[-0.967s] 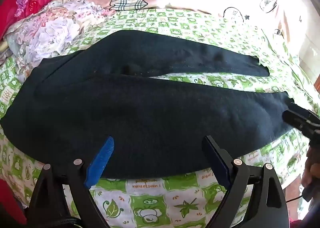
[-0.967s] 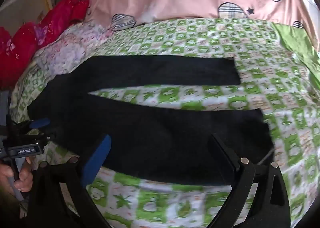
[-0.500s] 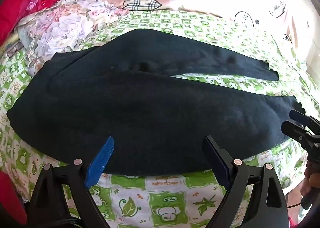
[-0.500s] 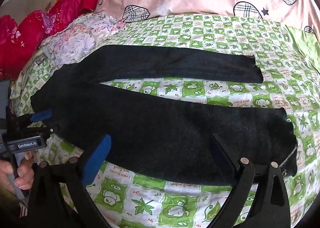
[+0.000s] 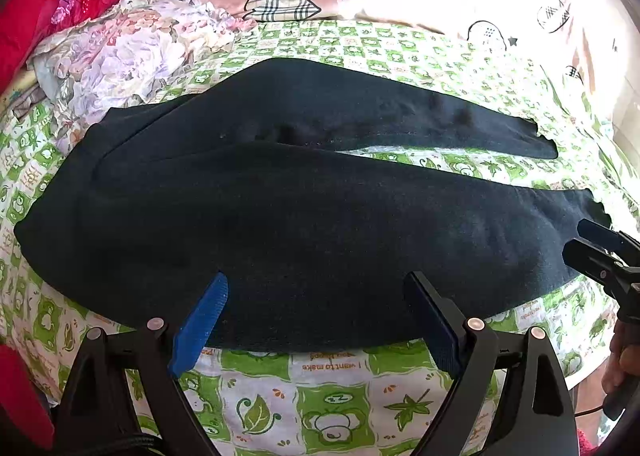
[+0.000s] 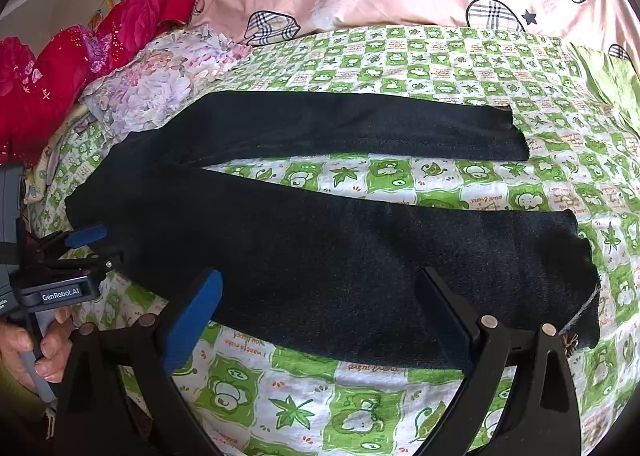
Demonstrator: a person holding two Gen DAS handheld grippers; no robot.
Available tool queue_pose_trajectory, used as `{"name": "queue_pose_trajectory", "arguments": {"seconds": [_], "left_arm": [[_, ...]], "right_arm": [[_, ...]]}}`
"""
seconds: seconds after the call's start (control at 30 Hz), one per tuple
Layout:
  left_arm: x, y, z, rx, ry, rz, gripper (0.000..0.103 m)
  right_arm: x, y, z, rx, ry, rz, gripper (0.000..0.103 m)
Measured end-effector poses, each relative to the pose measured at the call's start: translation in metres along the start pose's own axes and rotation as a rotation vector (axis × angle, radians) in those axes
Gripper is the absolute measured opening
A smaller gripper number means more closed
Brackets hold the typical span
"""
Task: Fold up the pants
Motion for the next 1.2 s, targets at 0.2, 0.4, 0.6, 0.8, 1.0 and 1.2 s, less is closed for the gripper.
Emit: {"name": "queue_pose_trajectory", "arguments": {"seconds": [0.2, 0.4, 0.6, 0.8, 1.0, 1.2], "left_arm": [[0.0011, -0.0003, -0.0001, 0.002, 0.003, 0.001, 0.091], [0.0022, -0.001, 0.0001, 0.002, 0.006, 0.005, 0.091], [0.0046, -0.002, 0.0019, -0.006, -0.001, 0.013, 0.091], [0.0047, -0.0019, 0.0022, -0.003, 0.008, 0.012, 0.091], [0.0041, -0.0019, 0.0022, -0.002, 0.01, 0.011, 0.091], [0.0035, -0.0035, 0.0033, -0.006, 0.014, 0.009, 0.091]], "right_arm": [[-0.0008, -0.0052, -0.0018, -0.059, 0.009, 0.081, 0.097], [0.0001, -0.0048, -0.0048, -0.063, 0.007, 0.084, 0.097], [0.0008, -0.0053, -0.0063, -0.062, 0.004, 0.087, 0.097], [0.001, -0.0059, -0.0073, -0.065, 0.003, 0.081, 0.097], [0.0005, -0.0053, -0.0073, -0.067, 0.003, 0.079, 0.097], [0.0007, -0.005, -0.0081, -0.068, 0.003, 0.08, 0.097]]}}
Point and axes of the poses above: each gripper's, at about its wrist camera, not at the fingertips, and x roughly against the way its jaws point, z to its right, y to its underside, the point moved 8 cm from there along -x, roughly the way its jaws point, and after that the axes turned 9 degrees about y, right-handed, at the moved point
